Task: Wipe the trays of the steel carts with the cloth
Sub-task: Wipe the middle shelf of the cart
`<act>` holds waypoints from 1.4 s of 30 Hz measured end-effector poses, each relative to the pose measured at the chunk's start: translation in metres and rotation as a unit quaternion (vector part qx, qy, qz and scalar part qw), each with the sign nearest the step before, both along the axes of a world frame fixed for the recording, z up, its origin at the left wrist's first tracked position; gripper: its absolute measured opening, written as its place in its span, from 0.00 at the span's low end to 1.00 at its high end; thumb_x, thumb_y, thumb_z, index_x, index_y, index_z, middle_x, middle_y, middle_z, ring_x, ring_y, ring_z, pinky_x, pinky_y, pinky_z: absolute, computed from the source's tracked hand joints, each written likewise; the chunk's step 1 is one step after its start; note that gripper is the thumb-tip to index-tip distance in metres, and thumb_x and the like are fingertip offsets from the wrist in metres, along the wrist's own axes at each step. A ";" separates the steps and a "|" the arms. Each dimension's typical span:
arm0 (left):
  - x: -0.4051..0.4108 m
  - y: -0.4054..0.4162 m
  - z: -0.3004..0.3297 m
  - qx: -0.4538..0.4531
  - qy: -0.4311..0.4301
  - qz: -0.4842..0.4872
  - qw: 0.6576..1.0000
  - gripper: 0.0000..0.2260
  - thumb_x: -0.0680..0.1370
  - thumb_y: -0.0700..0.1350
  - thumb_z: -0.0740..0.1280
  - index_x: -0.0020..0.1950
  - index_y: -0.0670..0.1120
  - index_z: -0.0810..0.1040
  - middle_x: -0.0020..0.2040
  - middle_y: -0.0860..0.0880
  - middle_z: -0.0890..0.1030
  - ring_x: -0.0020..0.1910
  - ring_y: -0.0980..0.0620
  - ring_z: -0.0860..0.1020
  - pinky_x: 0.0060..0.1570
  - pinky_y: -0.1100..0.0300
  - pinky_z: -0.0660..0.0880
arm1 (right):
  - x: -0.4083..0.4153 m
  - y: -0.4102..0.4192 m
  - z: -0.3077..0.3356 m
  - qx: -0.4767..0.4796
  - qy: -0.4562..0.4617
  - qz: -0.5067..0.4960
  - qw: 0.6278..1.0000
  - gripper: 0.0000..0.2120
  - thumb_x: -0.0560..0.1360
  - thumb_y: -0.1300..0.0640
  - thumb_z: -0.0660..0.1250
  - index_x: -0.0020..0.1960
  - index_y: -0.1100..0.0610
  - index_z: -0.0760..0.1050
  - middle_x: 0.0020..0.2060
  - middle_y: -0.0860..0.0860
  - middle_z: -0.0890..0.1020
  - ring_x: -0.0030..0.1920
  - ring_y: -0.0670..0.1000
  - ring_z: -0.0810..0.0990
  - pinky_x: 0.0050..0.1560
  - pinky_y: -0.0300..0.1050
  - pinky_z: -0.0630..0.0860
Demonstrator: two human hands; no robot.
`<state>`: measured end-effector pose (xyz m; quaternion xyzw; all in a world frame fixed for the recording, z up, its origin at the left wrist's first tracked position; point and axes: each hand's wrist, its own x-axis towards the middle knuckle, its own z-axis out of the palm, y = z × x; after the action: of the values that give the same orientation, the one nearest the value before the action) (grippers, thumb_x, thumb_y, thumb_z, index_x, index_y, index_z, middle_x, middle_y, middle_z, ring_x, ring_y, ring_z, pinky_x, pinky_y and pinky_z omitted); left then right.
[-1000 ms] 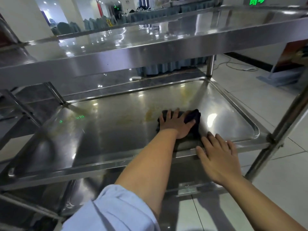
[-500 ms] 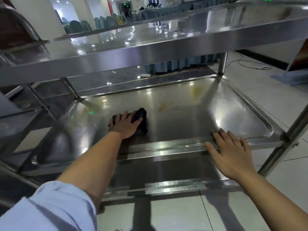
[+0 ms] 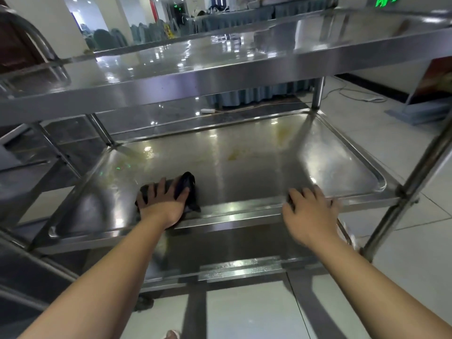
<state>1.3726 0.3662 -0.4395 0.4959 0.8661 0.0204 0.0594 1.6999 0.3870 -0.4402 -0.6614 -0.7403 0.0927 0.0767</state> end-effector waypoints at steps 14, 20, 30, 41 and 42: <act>0.097 0.012 0.006 0.021 -0.017 -0.065 0.998 0.27 0.82 0.65 0.44 0.80 0.62 0.46 0.82 0.52 0.44 0.80 0.44 0.41 0.74 0.36 0.36 | -0.038 -0.007 0.009 0.011 0.150 0.076 0.986 0.27 0.82 0.44 0.58 0.78 0.51 0.62 0.78 0.55 0.62 0.78 0.55 0.59 0.76 0.52 0.56; 0.133 0.021 0.007 0.013 -0.027 -0.074 0.997 0.27 0.82 0.64 0.43 0.80 0.61 0.44 0.82 0.50 0.42 0.80 0.41 0.39 0.72 0.34 0.33 | -0.033 0.018 0.014 0.027 0.217 -0.007 0.976 0.21 0.82 0.52 0.61 0.70 0.62 0.71 0.68 0.63 0.72 0.69 0.64 0.70 0.65 0.52 0.68; 0.145 0.038 0.006 -0.001 -0.059 -0.166 0.984 0.27 0.81 0.66 0.44 0.80 0.63 0.47 0.82 0.52 0.44 0.80 0.43 0.39 0.73 0.37 0.33 | -0.044 0.039 0.002 0.018 0.036 -0.017 0.999 0.23 0.83 0.45 0.46 0.73 0.48 0.67 0.77 0.50 0.64 0.77 0.53 0.59 0.74 0.53 0.57; 0.044 0.074 0.008 0.022 -0.044 -0.185 0.982 0.29 0.80 0.69 0.46 0.80 0.62 0.49 0.82 0.54 0.46 0.80 0.47 0.43 0.76 0.41 0.39 | -0.042 0.046 -0.003 0.015 -0.014 -0.019 1.000 0.30 0.78 0.32 0.50 0.78 0.40 0.58 0.80 0.45 0.57 0.79 0.49 0.54 0.75 0.55 0.54; 0.021 0.070 0.006 0.028 -0.035 -0.166 0.985 0.29 0.80 0.69 0.46 0.80 0.63 0.49 0.82 0.54 0.47 0.80 0.47 0.44 0.76 0.41 0.40 | -0.044 0.045 -0.003 0.016 -0.014 -0.021 1.000 0.30 0.78 0.32 0.50 0.78 0.40 0.58 0.80 0.45 0.57 0.79 0.49 0.54 0.75 0.55 0.54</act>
<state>1.3935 0.4361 -0.4336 0.6330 0.7684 0.0516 0.0789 1.6563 0.4325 -0.4432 -0.6770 -0.7283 0.0703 0.0789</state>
